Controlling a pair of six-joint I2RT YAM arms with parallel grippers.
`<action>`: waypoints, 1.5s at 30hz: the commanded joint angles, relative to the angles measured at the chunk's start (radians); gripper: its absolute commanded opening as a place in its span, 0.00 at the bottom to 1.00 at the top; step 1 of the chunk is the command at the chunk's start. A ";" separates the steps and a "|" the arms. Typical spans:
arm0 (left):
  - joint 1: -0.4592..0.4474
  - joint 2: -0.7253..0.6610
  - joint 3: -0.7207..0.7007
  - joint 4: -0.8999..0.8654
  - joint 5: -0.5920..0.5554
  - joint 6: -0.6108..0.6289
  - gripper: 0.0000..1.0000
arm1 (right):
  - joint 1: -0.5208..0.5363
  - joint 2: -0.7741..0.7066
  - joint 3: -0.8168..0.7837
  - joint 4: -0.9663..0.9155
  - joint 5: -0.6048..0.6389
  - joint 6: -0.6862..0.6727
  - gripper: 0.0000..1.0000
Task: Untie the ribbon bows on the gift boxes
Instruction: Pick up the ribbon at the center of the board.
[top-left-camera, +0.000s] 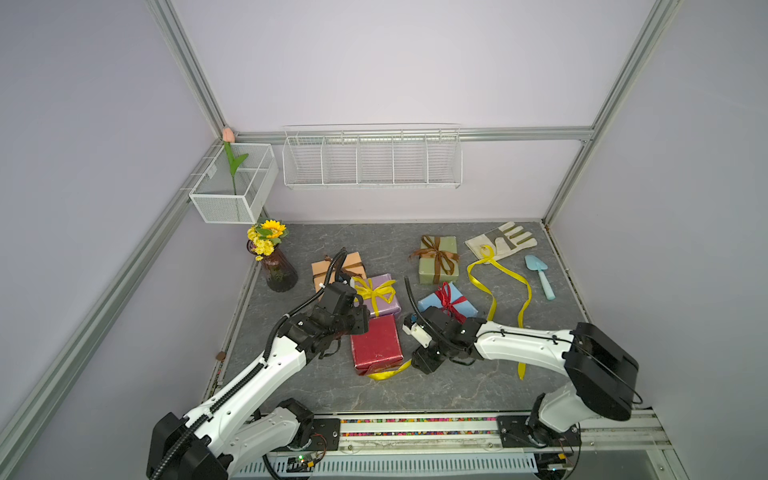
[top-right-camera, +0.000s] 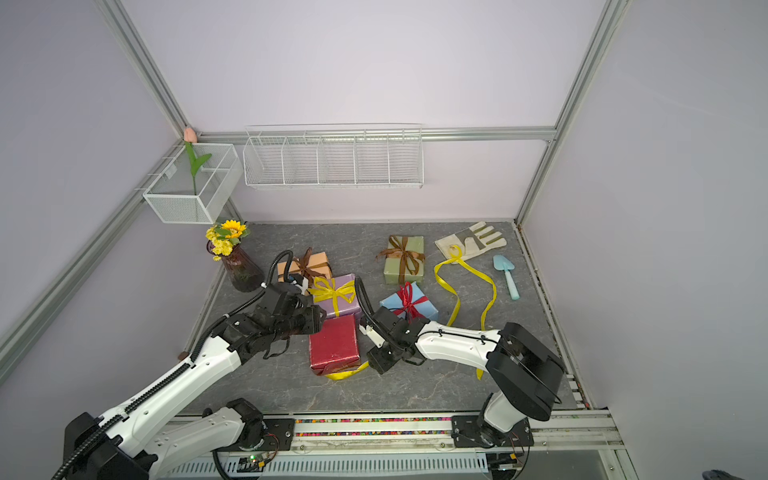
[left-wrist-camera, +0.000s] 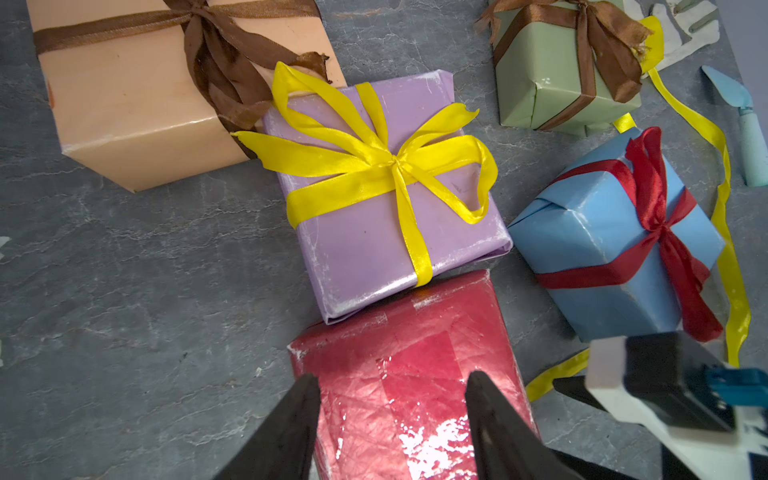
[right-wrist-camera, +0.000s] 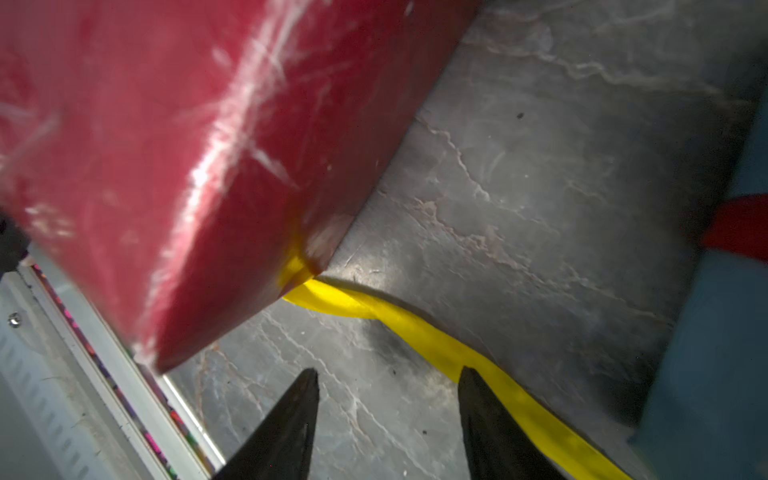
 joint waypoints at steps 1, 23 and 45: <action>0.004 -0.025 -0.017 -0.018 0.006 -0.005 0.59 | 0.009 0.020 -0.017 0.091 -0.004 -0.013 0.56; 0.003 -0.014 -0.054 0.039 0.052 -0.015 0.58 | 0.003 -0.002 -0.089 0.200 0.096 -0.043 0.53; 0.003 -0.018 -0.055 0.046 0.041 -0.014 0.58 | 0.004 0.023 -0.056 0.099 0.187 0.019 0.07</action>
